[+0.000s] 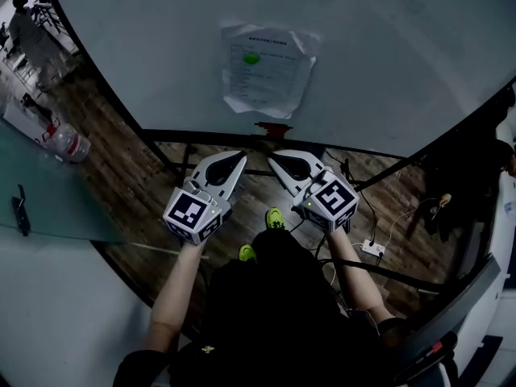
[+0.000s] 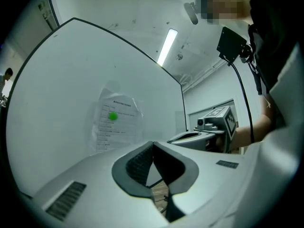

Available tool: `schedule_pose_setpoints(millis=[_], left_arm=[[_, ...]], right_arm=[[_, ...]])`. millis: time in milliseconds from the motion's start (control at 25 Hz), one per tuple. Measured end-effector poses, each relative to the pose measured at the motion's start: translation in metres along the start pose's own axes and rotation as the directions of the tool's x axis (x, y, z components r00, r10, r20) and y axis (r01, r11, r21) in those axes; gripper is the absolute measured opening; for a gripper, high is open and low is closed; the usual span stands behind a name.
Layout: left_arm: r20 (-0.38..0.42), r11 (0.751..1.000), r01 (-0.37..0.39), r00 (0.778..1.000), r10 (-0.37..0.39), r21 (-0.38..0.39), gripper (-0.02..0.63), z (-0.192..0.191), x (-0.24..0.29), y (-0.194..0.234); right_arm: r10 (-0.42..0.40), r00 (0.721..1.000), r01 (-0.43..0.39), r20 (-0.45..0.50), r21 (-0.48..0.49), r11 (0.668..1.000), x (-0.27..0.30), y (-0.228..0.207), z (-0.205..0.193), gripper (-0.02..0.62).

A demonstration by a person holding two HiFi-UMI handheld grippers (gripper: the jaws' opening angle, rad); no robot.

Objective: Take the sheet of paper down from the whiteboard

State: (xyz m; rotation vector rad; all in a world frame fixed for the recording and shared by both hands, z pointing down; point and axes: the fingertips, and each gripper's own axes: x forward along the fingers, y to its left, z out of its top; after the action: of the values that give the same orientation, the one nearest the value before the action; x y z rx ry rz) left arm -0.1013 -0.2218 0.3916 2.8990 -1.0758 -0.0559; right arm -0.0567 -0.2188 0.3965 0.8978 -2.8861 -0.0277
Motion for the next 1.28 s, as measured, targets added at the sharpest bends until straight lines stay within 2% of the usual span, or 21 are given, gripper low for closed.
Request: schedule_pose_setpoints(millis=[440,640,1000,1280], left_arm=[[-0.002,0.995,-0.043,0.999,0.043,0.095,0.029,0.024,0.037,0.018],[-0.005,0.987,-0.062,0.998,0.064,0.145,0.037,0.034,0.052,0.032],[0.001,0.980,-0.051,0.999,0.051,0.191,0.053,0.051,0.076,0.045],[-0.021,0.964,-0.059,0.998,0.067,0.261,0.084,0.053,0.086,0.058]], right_arm=[[-0.020,0.999,0.020,0.035,-0.008,1.000,0.014,-0.034,0.018,0.012],[-0.037,0.999,0.038,0.028,-0.032,0.999,0.025,-0.049,0.027,0.040],[-0.070,0.997,0.073,0.034,-0.069,0.995,0.038,-0.069,0.045,0.066],[-0.097,0.994,0.101,0.043,-0.090,0.991,0.042,-0.084,0.056,0.094]])
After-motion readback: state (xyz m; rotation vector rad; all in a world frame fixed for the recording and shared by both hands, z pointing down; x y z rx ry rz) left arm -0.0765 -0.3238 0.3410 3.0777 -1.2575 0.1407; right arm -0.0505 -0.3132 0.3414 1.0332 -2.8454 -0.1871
